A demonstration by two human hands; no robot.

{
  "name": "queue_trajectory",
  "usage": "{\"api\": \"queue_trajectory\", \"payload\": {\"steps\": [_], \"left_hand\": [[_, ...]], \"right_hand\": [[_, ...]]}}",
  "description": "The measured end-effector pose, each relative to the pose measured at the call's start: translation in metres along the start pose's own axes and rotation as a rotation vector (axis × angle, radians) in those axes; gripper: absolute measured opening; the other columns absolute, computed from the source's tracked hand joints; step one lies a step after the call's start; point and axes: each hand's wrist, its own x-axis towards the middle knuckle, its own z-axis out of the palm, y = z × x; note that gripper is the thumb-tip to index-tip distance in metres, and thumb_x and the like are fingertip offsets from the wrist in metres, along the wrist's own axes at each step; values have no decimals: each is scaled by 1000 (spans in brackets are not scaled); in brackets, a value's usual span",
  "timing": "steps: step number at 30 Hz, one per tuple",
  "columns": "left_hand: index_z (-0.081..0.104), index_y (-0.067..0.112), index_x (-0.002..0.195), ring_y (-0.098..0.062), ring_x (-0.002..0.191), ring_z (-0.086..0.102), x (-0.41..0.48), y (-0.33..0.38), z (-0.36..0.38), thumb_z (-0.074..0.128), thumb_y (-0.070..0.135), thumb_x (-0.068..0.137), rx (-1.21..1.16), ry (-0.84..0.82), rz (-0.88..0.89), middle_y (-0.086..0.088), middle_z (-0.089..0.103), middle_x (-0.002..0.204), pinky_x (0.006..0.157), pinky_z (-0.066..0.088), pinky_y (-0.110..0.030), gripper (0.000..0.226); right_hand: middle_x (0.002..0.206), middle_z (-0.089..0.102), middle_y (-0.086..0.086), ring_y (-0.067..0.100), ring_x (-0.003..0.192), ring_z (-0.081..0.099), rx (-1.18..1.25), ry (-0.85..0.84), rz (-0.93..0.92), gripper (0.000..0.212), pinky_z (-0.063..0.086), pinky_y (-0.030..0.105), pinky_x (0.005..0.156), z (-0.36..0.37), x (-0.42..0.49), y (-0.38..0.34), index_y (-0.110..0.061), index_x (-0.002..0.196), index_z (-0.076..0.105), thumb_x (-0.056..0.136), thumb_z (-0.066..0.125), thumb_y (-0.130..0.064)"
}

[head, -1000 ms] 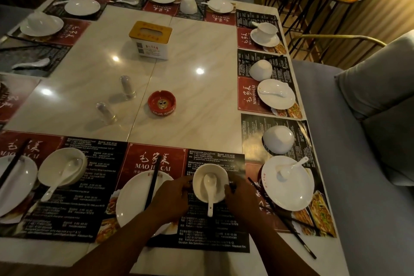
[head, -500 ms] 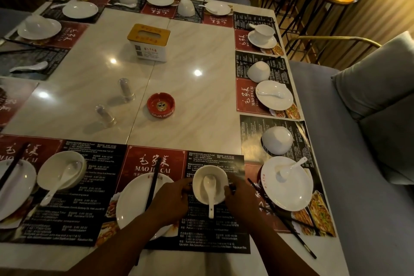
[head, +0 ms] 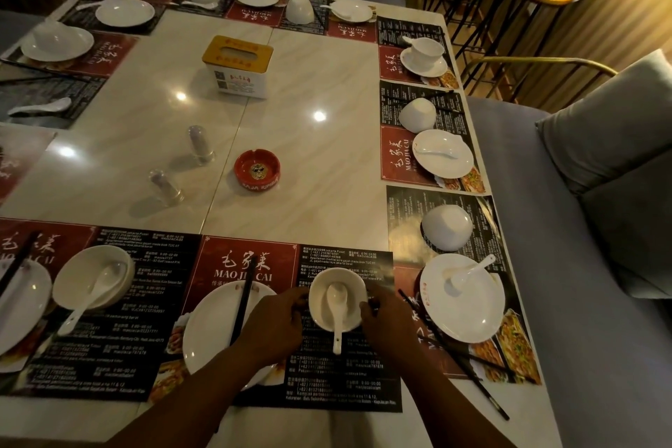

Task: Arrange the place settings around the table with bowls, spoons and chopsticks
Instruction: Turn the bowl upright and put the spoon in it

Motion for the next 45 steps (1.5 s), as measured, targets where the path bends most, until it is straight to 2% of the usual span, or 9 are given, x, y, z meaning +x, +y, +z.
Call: {"api": "queue_trajectory", "payload": {"steps": [7,10,13,16,25,31,33,36,45], "left_hand": [[58,28,130,-4,102,65,0,6,-6,63,7,87,0,-3,-5,17,68,108,92,55,-31,48],[64,21,122,-11,98,65,6,18,-11,67,8,86,15,100,11,6,70,106,85,54,-30,38],[69,14,112,-18,92,65,22,31,-11,64,4,86,79,228,48,-1,71,101,79,54,-32,29],[69,15,116,-18,96,65,41,48,-3,65,3,84,99,288,61,-2,71,105,83,52,-29,34],[70,18,114,-20,100,66,81,121,60,62,13,86,81,203,112,-2,72,109,89,54,-37,29],[68,23,112,-12,95,64,108,166,110,66,31,86,85,209,-43,5,69,107,84,55,-32,28],[65,21,120,-14,102,63,115,176,129,67,23,87,97,295,-150,2,67,115,89,54,-33,33],[64,18,125,-20,110,61,117,191,159,65,16,88,90,427,-275,-3,64,122,93,51,-35,37],[62,37,112,-8,97,61,72,210,190,69,26,85,35,597,-390,11,61,107,83,57,-35,30]], "right_hand": [[111,70,-9,2,88,61,1,-27,9,31,48,18,75,-7,-1,0,-34,125,59,95,61,-32],[101,69,-13,3,86,64,15,-41,26,26,56,29,81,-20,-4,2,-38,121,58,95,59,-33],[102,68,-11,2,81,62,-16,-66,32,26,49,15,72,-46,-7,9,-28,123,62,97,59,-25],[102,71,-7,4,82,65,-97,-36,39,23,48,15,70,-79,-10,26,-26,118,66,96,62,-29],[98,74,-5,7,80,70,-175,42,168,21,50,23,69,-176,4,106,-25,114,70,94,63,-27],[99,75,-4,14,88,70,-196,32,-38,17,51,22,76,-219,67,148,-22,107,73,91,67,-22],[105,71,-4,13,93,67,-159,47,-112,23,48,17,73,-229,96,153,-23,113,69,90,68,-22],[129,58,3,21,117,55,-229,8,-290,45,49,31,91,-242,135,153,-21,130,58,87,71,-22],[164,12,8,35,147,22,-659,-431,-666,110,35,51,115,-239,225,135,-27,156,16,70,85,-33]]}}
